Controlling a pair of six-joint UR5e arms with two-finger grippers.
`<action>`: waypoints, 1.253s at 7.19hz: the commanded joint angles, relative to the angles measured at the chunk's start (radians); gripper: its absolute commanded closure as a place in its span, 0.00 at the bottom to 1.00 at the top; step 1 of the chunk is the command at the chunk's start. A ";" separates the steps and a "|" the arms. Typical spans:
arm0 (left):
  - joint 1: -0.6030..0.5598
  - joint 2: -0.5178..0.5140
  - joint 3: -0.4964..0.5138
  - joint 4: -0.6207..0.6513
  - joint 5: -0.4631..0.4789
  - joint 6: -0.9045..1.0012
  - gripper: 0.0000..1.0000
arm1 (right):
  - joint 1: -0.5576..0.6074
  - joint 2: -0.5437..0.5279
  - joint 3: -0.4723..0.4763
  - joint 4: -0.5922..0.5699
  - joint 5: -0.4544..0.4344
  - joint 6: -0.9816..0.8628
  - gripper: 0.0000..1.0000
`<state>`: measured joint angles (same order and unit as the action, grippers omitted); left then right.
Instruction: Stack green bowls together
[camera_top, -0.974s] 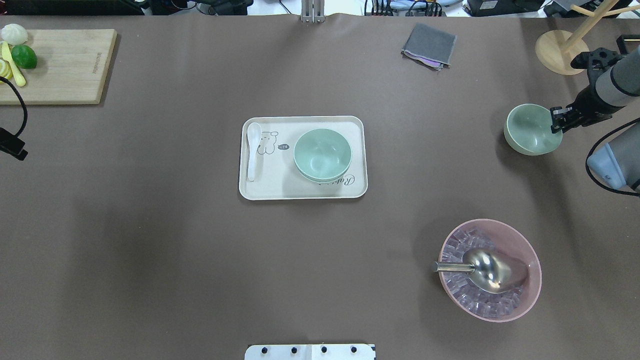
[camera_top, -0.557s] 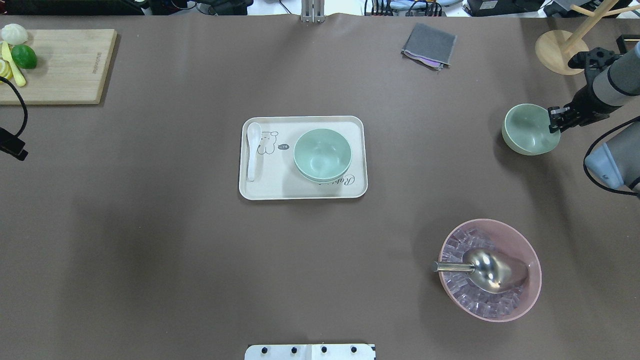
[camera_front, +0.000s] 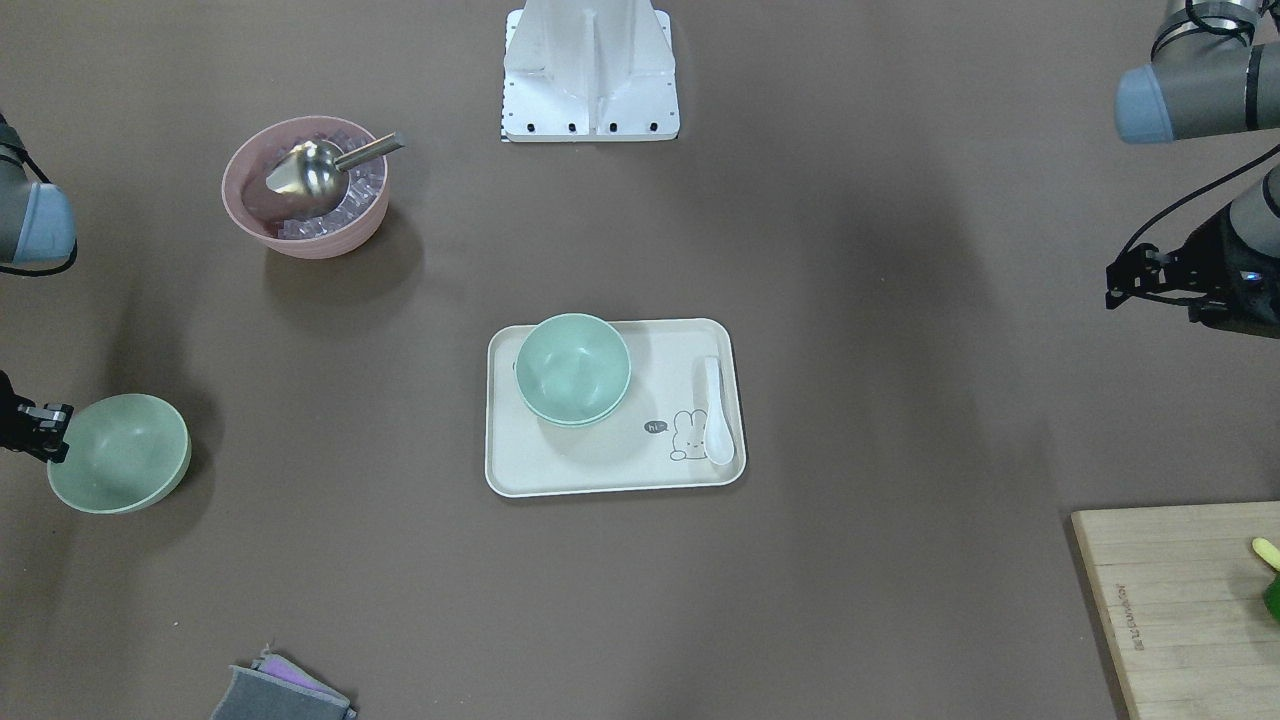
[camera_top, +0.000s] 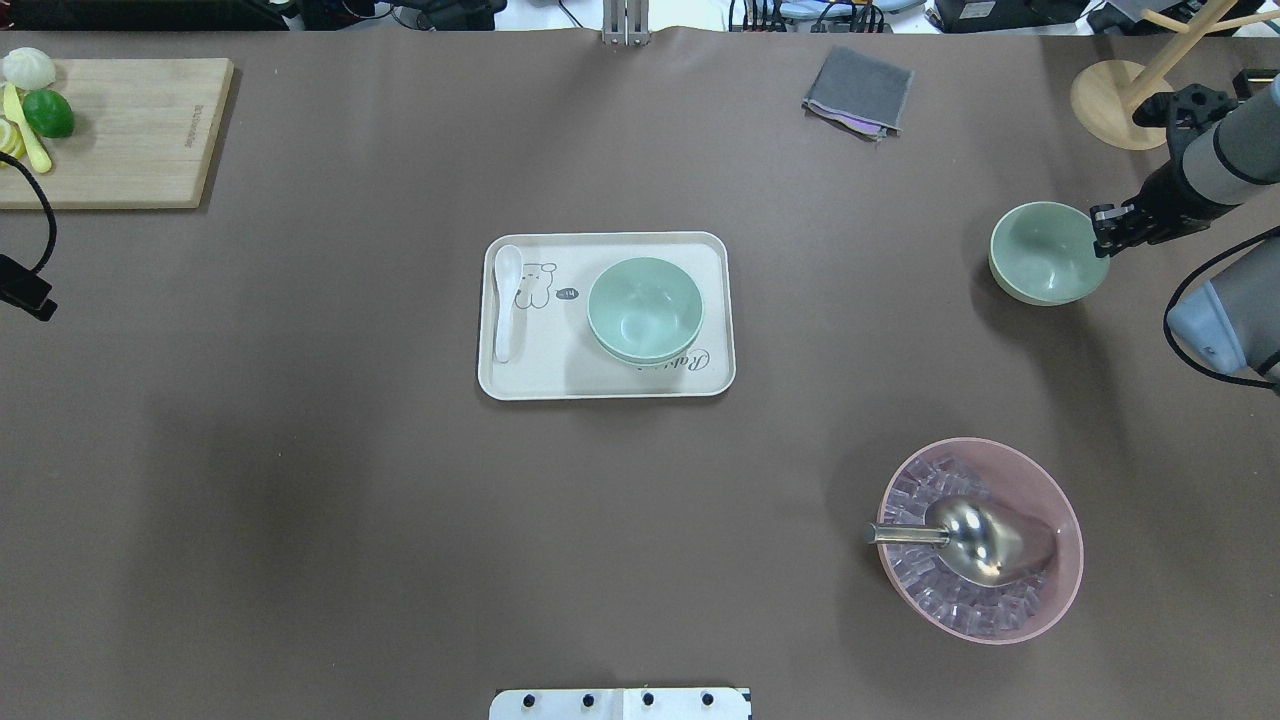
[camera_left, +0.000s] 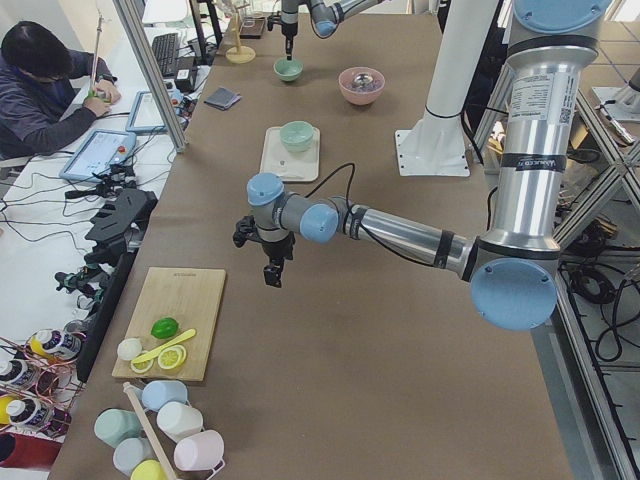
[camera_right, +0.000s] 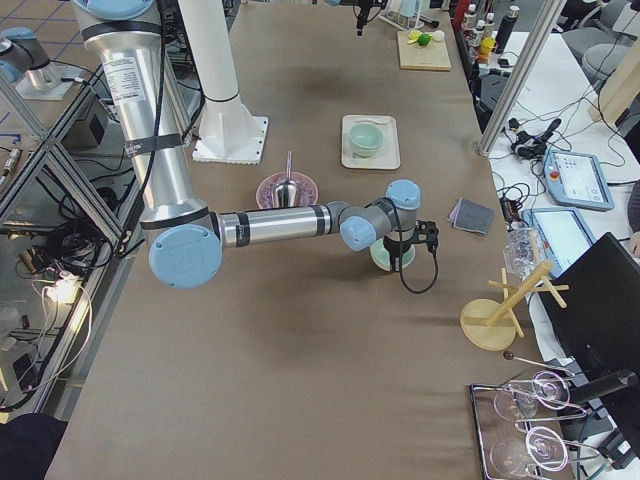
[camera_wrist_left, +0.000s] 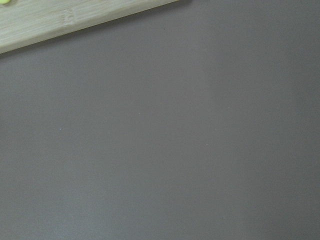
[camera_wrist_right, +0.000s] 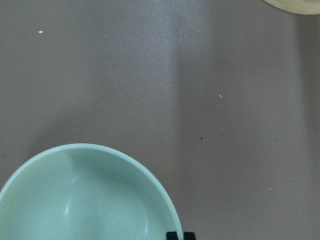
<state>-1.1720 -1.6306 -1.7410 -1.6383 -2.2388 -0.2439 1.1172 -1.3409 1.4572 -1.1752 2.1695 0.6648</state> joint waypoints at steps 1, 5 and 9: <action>0.000 0.000 0.001 0.000 0.001 0.002 0.01 | -0.002 0.040 0.083 -0.012 0.007 0.065 1.00; 0.000 0.001 0.003 0.002 0.001 0.000 0.01 | -0.172 0.232 0.170 -0.015 -0.025 0.113 1.00; -0.002 0.003 0.008 0.003 0.002 0.000 0.01 | -0.353 0.455 0.166 -0.275 -0.158 0.405 1.00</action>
<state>-1.1726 -1.6278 -1.7337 -1.6358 -2.2371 -0.2434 0.8258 -0.9674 1.6262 -1.3351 2.0823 0.9793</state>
